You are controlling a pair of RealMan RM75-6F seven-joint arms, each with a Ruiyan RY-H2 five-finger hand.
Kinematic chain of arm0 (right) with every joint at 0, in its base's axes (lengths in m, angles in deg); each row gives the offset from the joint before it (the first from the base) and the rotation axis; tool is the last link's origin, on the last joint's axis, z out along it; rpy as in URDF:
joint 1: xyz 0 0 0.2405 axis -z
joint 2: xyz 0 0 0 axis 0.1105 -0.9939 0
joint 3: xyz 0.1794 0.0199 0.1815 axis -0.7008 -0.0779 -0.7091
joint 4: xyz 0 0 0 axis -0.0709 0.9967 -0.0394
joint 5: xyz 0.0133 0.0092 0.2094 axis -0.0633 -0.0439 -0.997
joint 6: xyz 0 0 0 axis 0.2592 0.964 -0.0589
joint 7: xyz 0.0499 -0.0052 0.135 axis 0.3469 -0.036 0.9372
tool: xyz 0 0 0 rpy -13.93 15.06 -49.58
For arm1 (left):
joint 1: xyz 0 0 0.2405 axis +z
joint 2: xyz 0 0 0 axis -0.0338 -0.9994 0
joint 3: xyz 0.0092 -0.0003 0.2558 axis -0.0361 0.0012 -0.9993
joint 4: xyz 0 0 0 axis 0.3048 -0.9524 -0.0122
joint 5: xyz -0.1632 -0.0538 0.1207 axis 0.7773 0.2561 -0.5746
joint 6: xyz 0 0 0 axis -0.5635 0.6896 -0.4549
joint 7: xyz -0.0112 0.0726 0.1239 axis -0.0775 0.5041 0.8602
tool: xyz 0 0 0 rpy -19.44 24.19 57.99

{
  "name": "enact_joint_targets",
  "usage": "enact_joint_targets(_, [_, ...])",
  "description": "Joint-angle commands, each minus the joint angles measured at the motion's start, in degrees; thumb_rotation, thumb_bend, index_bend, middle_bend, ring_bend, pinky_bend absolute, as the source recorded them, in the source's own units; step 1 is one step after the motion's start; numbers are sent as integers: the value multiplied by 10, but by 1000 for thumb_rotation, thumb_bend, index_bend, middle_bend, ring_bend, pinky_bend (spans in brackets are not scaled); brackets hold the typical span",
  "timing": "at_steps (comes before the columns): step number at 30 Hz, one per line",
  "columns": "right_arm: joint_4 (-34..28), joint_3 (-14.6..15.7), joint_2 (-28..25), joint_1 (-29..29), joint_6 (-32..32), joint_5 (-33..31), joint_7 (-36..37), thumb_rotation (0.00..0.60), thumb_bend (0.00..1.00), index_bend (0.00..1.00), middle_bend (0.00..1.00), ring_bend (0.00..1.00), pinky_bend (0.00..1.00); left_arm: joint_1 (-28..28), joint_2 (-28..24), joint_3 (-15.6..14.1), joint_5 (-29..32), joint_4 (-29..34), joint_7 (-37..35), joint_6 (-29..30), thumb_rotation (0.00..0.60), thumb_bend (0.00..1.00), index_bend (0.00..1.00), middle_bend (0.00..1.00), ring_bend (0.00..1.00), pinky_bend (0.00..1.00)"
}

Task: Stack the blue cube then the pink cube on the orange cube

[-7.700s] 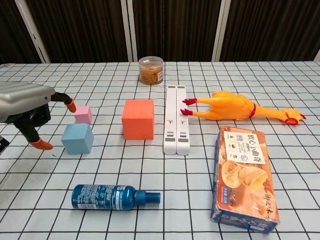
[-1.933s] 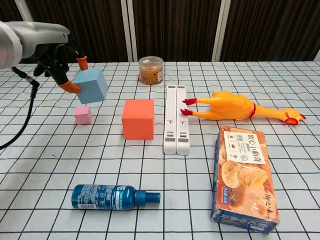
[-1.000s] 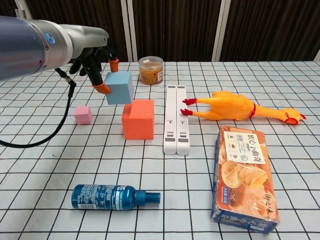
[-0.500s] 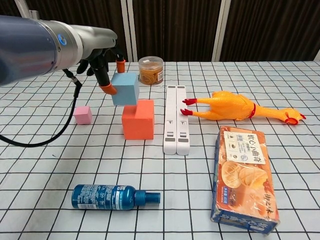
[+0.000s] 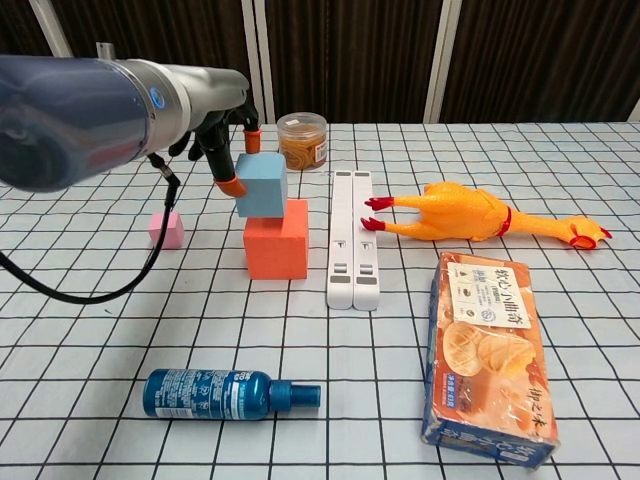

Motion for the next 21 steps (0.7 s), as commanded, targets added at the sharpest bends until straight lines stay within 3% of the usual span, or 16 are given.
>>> enact_joint_targets(1, [0,0,0,0,0,0,1,600,40,87,46,149,249,-2,8,0,2,-7,0,7,600,363,442,929,737,733])
enact_joint_targets(21, [1,-1,-1,1,0,-1,4,600,41,87,46,149,249,-9,36,5,7,-32,8,6,600,362,447,930,737,733])
